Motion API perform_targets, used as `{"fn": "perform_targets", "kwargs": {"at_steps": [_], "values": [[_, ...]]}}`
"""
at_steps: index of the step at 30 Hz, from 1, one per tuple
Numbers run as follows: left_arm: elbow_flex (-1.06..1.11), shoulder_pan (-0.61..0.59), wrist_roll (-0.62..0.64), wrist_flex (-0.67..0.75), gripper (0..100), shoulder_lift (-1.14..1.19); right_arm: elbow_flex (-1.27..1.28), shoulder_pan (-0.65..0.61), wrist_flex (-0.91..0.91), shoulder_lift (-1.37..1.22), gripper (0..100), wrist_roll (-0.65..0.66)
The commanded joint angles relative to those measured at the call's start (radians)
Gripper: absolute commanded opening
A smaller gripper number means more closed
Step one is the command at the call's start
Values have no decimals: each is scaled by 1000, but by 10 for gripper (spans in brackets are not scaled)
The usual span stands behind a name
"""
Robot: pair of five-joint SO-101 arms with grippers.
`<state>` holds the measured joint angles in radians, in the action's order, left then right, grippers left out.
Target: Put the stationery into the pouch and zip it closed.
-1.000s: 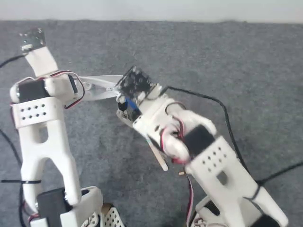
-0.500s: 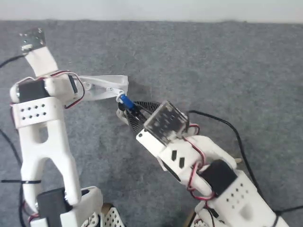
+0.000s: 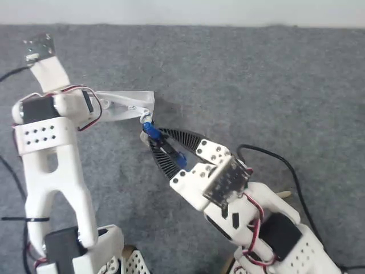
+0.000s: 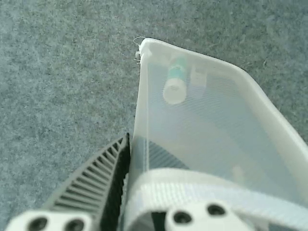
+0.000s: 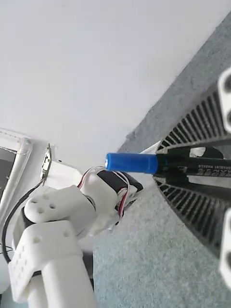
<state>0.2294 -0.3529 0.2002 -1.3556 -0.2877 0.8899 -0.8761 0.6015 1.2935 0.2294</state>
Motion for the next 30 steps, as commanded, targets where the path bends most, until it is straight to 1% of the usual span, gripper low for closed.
{"fn": "perform_targets", "kwargs": {"at_steps": [1,3,5,8,11,13,17,19,24,30], "values": [[-7,5,-5,29,13,-57,2,-13,-22,67,10,-68],[-7,5,-5,29,13,-57,12,-44,-22,120,10,-94],[-7,5,-5,26,13,-57,25,-56,-25,165,10,-74],[-7,6,-5,26,13,-57,68,-51,-105,217,7,-74],[-5,38,-5,23,13,-57,160,-51,-263,259,7,-68],[7,64,-6,26,13,-58,233,-51,-410,266,7,-66],[12,75,-6,31,13,-58,368,-51,-710,266,7,-64],[12,75,-6,31,13,-58,394,-51,-809,266,7,-64],[12,75,-6,31,13,-58,384,-50,-928,182,7,-64],[13,75,-6,31,13,-58,315,-50,-1066,-51,7,-64]]}}
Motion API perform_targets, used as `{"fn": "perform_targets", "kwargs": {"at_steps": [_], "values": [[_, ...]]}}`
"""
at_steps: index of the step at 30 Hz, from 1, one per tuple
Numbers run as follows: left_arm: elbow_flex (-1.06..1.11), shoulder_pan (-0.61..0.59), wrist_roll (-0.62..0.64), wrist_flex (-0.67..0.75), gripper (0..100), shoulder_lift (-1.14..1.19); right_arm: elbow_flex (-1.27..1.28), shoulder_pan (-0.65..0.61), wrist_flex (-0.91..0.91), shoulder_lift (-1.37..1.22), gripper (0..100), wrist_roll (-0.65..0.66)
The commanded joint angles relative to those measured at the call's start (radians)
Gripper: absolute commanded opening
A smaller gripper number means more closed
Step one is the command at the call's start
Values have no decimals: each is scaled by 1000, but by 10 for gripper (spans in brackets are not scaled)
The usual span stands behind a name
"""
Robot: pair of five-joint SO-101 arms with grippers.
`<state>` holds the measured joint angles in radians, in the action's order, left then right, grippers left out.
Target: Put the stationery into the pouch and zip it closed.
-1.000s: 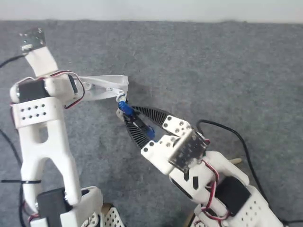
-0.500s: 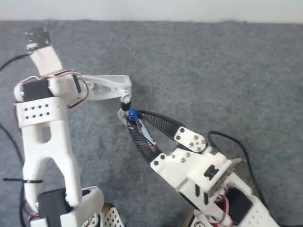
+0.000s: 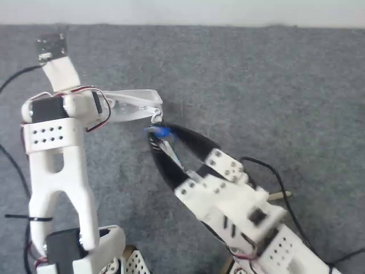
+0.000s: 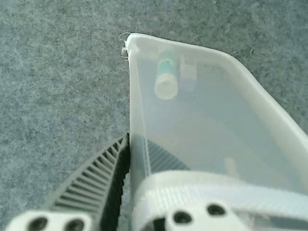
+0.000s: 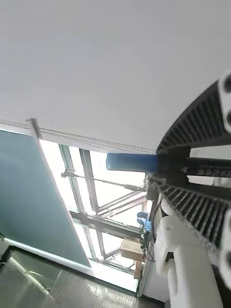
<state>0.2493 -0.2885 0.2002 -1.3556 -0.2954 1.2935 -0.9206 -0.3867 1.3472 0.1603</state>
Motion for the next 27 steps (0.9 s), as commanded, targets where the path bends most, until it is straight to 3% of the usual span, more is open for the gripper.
{"fn": "perform_targets", "kwargs": {"at_steps": [1,14,27], "values": [[-7,11,-6,31,13,-51,-100,-5,-111,-148,7,5],[-7,6,-9,29,13,-51,-167,110,-486,-644,7,-3],[-7,3,-9,29,13,-51,-160,110,-530,-858,7,5]]}}
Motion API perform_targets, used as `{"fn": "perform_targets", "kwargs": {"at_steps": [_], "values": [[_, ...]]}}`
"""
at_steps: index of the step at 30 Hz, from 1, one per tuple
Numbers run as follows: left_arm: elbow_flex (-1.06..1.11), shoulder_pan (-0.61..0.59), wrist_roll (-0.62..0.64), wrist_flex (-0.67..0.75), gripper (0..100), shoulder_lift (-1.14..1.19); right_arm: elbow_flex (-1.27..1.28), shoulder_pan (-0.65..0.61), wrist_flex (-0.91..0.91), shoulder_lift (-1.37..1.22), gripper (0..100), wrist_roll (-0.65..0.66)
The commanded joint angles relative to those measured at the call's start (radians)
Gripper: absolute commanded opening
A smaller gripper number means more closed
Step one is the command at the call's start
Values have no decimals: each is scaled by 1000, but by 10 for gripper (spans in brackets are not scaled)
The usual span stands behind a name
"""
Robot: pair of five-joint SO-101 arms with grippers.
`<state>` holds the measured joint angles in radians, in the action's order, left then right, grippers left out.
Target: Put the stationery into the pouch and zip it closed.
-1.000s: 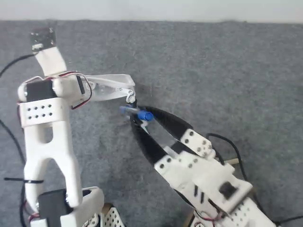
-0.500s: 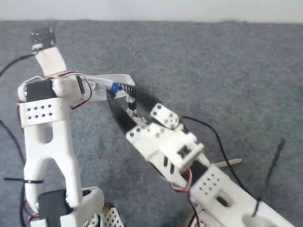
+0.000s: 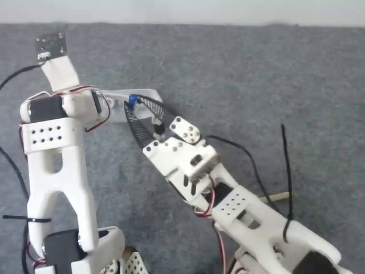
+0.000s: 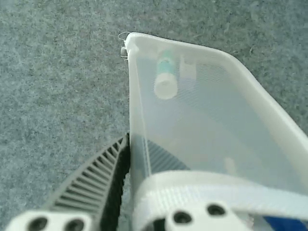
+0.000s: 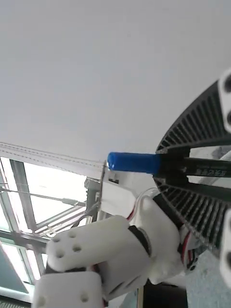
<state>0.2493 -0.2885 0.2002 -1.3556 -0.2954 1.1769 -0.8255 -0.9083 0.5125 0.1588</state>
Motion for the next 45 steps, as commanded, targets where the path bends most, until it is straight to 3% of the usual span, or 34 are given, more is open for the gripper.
{"fn": "perform_targets", "kwargs": {"at_steps": [1,5,12,17,21,29,36,45], "values": [[-7,3,-9,29,13,-51,-43,15,-8,-42,7,6],[-7,3,-9,26,13,-51,-34,13,2,-119,7,6],[-5,3,-11,25,13,-51,-68,13,183,-142,9,18],[-5,3,-11,26,13,-51,-66,-10,217,-142,9,222],[-5,3,-11,28,13,-51,-64,-38,248,-142,13,255],[4,3,-11,31,13,-51,-41,-73,305,-142,255,256],[4,3,-11,31,13,-51,-17,-117,308,-136,185,259],[5,3,-11,41,13,-51,55,-114,355,47,184,259]]}}
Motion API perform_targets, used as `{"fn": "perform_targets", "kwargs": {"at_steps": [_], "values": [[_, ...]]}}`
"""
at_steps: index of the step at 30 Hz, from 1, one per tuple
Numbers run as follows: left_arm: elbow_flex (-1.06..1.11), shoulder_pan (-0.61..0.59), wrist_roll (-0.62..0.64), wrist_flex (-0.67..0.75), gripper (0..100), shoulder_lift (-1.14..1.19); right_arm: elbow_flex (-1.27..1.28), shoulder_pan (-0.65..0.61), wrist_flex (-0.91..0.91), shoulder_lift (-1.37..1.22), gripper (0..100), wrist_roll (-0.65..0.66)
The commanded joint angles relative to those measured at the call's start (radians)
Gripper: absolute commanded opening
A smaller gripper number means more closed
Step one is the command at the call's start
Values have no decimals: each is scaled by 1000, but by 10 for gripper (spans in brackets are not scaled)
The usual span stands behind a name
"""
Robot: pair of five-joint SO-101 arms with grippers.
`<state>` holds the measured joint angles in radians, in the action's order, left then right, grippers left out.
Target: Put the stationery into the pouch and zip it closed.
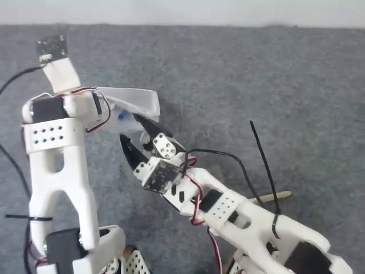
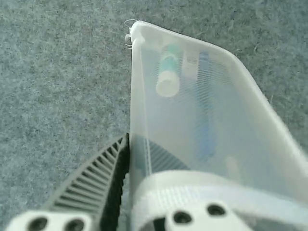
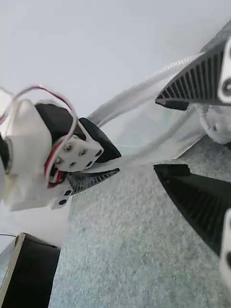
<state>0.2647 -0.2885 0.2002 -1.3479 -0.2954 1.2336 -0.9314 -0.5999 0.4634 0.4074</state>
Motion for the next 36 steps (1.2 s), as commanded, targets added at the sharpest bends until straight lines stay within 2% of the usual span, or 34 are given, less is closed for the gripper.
{"fn": "perform_targets", "kwargs": {"at_steps": [1,6,14,20,24,29,36], "values": [[-10,3,-11,35,13,-49,-6,-7,101,120,184,8],[-10,-2,-11,35,13,-49,-49,-5,354,257,184,2],[-10,-14,-8,37,13,-49,-110,61,657,455,181,-103],[-16,-77,23,55,13,-51,-371,162,1127,479,180,-245],[-16,-89,29,71,13,-51,-529,182,1372,412,180,-278],[-16,-91,31,72,13,-51,-574,185,1417,288,180,-278],[-16,-167,68,100,13,-51,-635,185,1417,73,180,-279]]}}
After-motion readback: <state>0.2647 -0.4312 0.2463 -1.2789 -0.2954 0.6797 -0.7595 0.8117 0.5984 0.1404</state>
